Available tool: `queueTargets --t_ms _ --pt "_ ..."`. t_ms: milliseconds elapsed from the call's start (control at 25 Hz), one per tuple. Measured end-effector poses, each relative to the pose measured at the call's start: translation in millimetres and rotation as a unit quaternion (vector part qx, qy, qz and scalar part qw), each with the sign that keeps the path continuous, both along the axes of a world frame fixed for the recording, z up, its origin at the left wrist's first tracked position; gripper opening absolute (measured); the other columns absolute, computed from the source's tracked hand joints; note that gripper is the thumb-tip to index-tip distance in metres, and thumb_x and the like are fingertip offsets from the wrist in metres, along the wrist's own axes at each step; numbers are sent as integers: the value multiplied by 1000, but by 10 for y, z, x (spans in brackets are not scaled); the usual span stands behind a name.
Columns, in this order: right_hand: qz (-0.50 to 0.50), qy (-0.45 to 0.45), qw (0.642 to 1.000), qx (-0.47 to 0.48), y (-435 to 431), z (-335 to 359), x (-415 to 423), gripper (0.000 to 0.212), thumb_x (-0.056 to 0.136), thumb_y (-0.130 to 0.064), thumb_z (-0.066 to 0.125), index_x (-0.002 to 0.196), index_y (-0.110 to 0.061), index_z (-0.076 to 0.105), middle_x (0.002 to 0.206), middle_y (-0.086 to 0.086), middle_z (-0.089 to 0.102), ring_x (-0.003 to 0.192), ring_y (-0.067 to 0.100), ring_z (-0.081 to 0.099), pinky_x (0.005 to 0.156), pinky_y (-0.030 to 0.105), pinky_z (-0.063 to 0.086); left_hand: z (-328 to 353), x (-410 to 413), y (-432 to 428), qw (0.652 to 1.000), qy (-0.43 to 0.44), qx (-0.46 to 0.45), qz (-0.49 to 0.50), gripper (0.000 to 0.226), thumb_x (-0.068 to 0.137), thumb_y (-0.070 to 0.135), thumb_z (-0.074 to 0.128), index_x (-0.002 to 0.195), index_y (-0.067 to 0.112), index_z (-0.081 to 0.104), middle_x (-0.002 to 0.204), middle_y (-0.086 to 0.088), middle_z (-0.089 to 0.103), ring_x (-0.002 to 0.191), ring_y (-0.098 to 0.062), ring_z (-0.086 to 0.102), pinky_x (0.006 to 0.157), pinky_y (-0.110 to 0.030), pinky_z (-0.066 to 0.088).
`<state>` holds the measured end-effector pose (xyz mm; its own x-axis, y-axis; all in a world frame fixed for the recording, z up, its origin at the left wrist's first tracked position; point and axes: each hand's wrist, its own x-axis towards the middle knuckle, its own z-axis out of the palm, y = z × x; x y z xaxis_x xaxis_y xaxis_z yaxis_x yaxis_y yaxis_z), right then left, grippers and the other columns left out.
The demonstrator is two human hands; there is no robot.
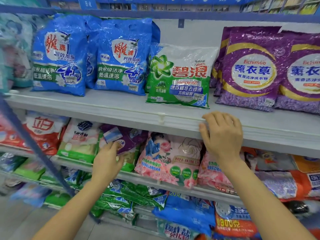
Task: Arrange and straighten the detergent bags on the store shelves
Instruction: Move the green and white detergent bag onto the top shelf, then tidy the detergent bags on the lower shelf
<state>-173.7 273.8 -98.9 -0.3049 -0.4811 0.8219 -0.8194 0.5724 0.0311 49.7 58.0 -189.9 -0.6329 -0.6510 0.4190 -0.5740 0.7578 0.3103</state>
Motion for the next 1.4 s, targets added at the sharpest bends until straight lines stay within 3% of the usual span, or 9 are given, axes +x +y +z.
queueTargets --t_ms 120,240,400,520,720,880,1000,1240,1400 --pt "-31 32 999 -4 -28 -22 -4 26 89 -25 42 90 -10 63 83 7 64 73 28 57 73 34 35 -74 -222 -203 997 -74 -34 -10 41 63 10 80 98 -1 62 92 -20 64 82 -39 61 57 -39 50" --pt "-48 54 997 -3 -37 -30 10 25 88 -22 40 88 -8 60 80 10 61 68 29 54 69 35 34 -260 -398 -407 981 -189 -27 -25 61 58 24 82 109 -1 62 112 -26 61 103 -44 58 77 -51 51" --pt "-58 62 996 -2 -39 -46 16 28 88 -21 36 87 -6 60 79 11 60 67 30 52 67 36 34 -665 -384 -695 963 -262 -31 -57 66 58 42 75 114 7 65 116 -25 62 105 -45 60 76 -60 48" --pt "-78 60 995 -1 -50 -53 31 30 89 -22 34 87 -7 59 81 11 60 69 31 53 68 38 36 -620 -334 -768 972 -217 -20 -91 60 56 27 86 108 5 66 102 -20 68 94 -40 66 69 -52 53" --pt "-94 41 995 1 -67 -33 74 29 87 -21 33 85 -6 58 79 11 59 69 30 50 68 35 32 -347 -260 -863 985 -124 -37 -113 41 47 -10 83 82 7 70 49 -8 59 36 -22 55 30 -25 43" --pt "-102 29 994 1 -71 -30 117 29 88 -20 32 86 -5 57 82 11 59 71 30 52 71 36 33 -35 -188 -887 991 -79 28 -104 23 75 -10 60 93 1 67 65 -20 65 51 -34 62 50 -34 46" --pt "-104 7 995 11 -83 4 147 30 88 -20 32 89 -5 57 85 11 60 75 30 51 74 37 33 277 -66 -901 988 7 -6 -154 8 78 -3 57 80 -3 65 58 -21 63 47 -36 60 47 -29 36" --pt "-112 -67 990 49 -57 59 217 39 90 -26 25 97 -5 57 93 12 59 82 30 51 82 38 30 867 243 -707 937 2 82 -339 20 94 18 52 85 3 63 60 -14 62 51 -24 52 49 -19 31" --pt "-111 -103 988 22 -119 108 489 43 89 -30 32 123 -10 49 127 13 53 115 30 45 105 43 20 1275 349 -557 891 19 200 -408 32 94 24 50 70 4 53 57 -6 52 53 -15 44 52 -25 32"
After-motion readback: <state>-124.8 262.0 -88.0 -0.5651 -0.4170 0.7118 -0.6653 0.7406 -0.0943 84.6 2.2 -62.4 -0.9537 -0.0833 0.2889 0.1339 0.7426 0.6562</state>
